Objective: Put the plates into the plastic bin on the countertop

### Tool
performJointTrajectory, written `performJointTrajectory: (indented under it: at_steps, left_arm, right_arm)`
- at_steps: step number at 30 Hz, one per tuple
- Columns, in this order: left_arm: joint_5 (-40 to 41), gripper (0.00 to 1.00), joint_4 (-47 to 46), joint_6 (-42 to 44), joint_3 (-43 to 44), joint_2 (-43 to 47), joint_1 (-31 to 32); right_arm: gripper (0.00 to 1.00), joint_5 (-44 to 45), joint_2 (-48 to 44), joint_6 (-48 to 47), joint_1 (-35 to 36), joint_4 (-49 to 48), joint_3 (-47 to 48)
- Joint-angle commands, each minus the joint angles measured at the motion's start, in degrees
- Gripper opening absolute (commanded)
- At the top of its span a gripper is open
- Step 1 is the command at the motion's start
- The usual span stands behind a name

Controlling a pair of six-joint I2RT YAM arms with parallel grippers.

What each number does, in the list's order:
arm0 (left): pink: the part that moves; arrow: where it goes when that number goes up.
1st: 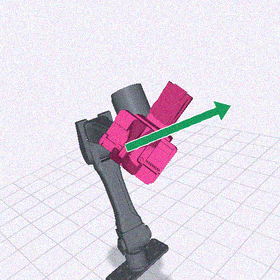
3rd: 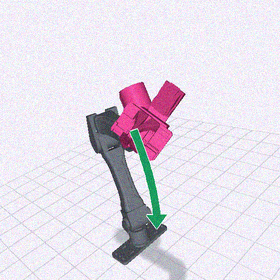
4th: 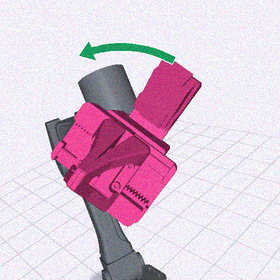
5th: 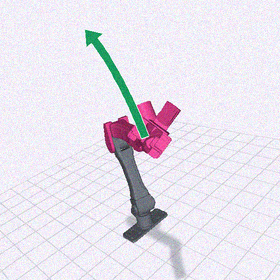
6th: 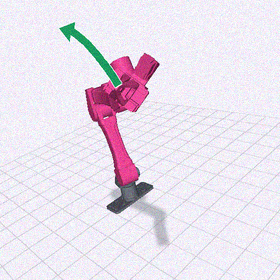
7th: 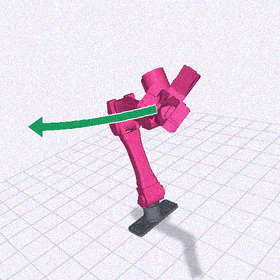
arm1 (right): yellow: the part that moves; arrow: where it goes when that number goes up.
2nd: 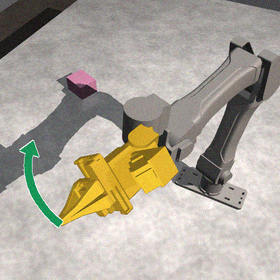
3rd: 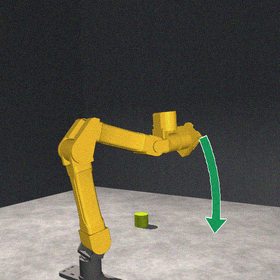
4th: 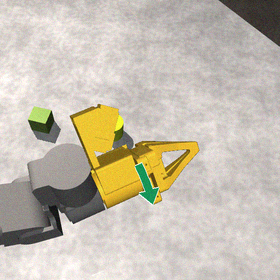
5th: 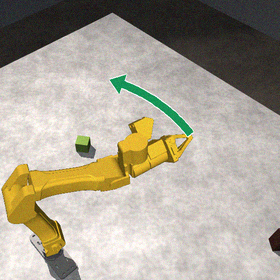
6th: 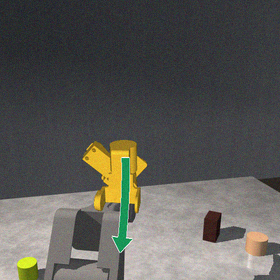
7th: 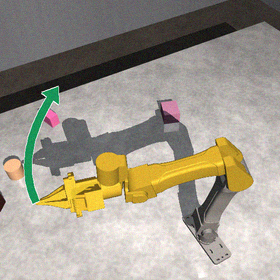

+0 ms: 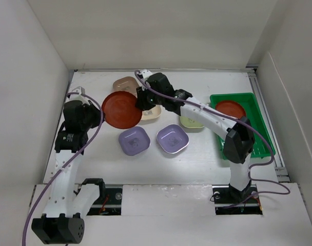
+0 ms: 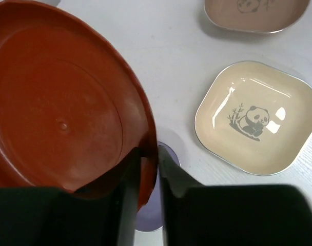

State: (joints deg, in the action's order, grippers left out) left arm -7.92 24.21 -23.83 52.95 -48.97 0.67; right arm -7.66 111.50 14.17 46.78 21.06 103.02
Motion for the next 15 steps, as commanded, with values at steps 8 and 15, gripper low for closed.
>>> performJointTrajectory:
  at_steps: [8, 15]
  left_arm:
    - [1.4, 0.11, -2.9, -0.3, -0.1, 1.2, 0.1]
    - [8.4, 1.0, -0.9, -2.6, -0.1, 2.4, 0.1]
  right_arm:
    - [0.0, 4.9, -3.4, -0.6, 0.8, -0.5, 2.0]
    - [0.0, 8.1, -12.5, 2.2, -9.0, -0.5, -8.6]
